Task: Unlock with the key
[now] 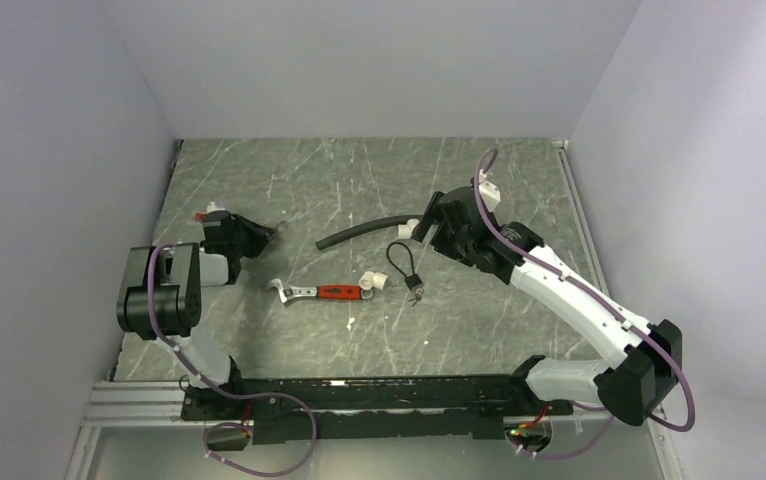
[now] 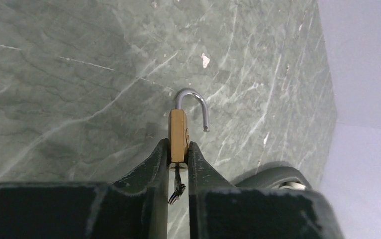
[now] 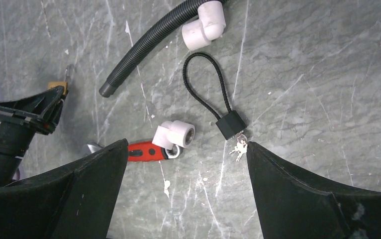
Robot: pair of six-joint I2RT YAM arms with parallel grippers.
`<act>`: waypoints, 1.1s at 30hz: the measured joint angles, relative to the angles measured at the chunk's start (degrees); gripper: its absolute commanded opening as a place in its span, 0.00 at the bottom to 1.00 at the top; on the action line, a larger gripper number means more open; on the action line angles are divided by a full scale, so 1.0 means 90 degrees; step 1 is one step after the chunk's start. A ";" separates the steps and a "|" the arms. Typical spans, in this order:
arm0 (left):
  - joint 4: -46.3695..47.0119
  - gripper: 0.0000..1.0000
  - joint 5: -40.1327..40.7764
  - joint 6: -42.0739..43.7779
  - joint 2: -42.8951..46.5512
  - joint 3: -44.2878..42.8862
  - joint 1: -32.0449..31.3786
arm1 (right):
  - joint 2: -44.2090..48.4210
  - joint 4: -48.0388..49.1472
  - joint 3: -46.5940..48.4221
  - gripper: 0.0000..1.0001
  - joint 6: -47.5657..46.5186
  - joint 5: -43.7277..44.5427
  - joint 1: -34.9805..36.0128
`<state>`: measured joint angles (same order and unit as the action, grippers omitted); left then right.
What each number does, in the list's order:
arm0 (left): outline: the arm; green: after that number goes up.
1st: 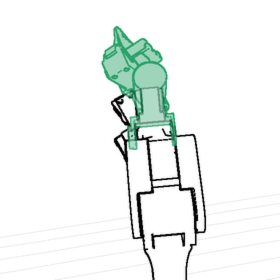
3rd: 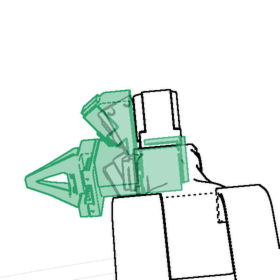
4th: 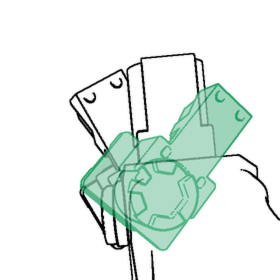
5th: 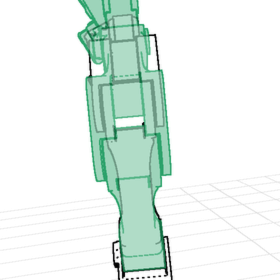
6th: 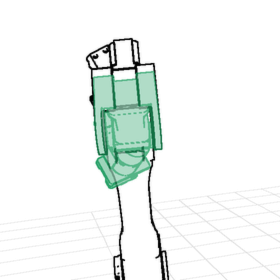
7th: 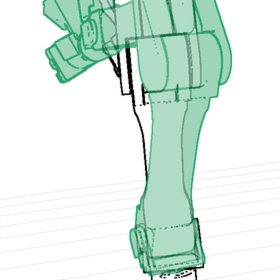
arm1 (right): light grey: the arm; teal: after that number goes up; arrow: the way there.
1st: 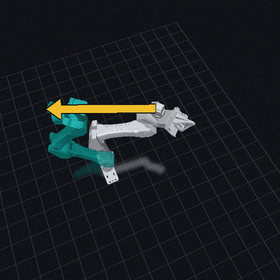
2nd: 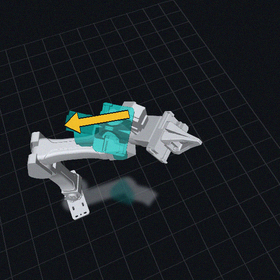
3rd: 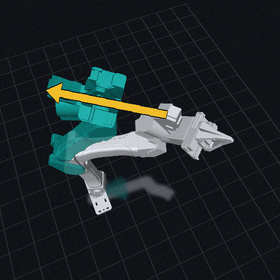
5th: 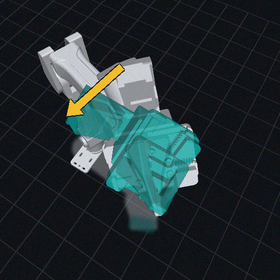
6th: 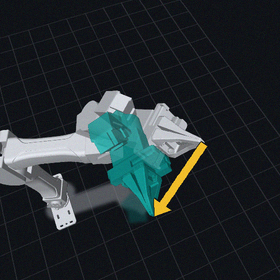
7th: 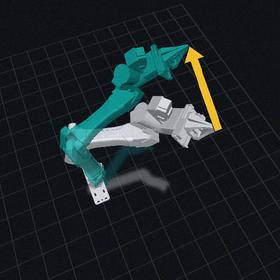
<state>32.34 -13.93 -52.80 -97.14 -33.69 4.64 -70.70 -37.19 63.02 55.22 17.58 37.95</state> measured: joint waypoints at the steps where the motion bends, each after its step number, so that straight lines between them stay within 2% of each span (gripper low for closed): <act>1: -0.0007 0.36 -0.0053 -0.0068 -0.0029 -0.0036 0.0017 | 0.0036 0.0000 0.0000 0.91 -0.0005 0.0002 0.0000; 3: -0.0053 0.54 -0.0104 -0.0146 -0.0034 -0.0092 0.0032 | 0.0095 0.0000 0.0000 0.91 -0.0022 0.0005 0.0000; 6: -0.0214 0.93 -0.0080 -0.0197 0.0005 -0.0182 0.0046 | 0.0185 0.0000 0.0000 0.91 -0.0032 0.0007 0.0000; 7: -0.0294 0.98 -0.0092 -0.0306 0.0085 -0.0189 0.0061 | 0.0206 0.0000 0.0000 0.91 -0.0034 0.0010 0.0000; 14: -0.1559 0.99 0.0357 -0.0192 0.1064 -0.0321 0.0107 | 0.0255 0.0080 -0.0002 0.93 -0.0330 0.0044 0.0000; 17: -0.2348 0.99 0.0614 0.0002 0.1851 -0.0321 0.0117 | 0.0457 0.0398 -0.0138 0.92 -0.0780 0.0032 0.0000; 21: -0.3339 0.99 0.1076 0.0369 0.3264 -0.0449 0.0005 | 0.1367 0.1406 -0.0872 0.95 -0.1615 -0.0112 0.0000; 26: -0.4044 0.99 0.1477 0.0852 0.4675 -0.0605 -0.0401 | 0.2681 0.2438 -0.1843 0.98 -0.2261 -0.0211 0.0000; 30: -0.4391 0.99 0.1656 0.1161 0.5394 -0.0602 -0.0474 | 0.3303 0.3048 -0.2373 0.96 -0.2521 -0.0253 0.0000; 33: -0.4520 1.00 0.1736 0.1309 0.5569 -0.0585 -0.0474 | 0.3356 0.3245 -0.2426 0.98 -0.2662 -0.0352 0.0000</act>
<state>-8.34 1.69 -41.01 -47.03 -38.96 0.38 -40.49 -7.99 41.19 31.27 14.41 37.95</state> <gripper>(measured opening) 0.994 0.960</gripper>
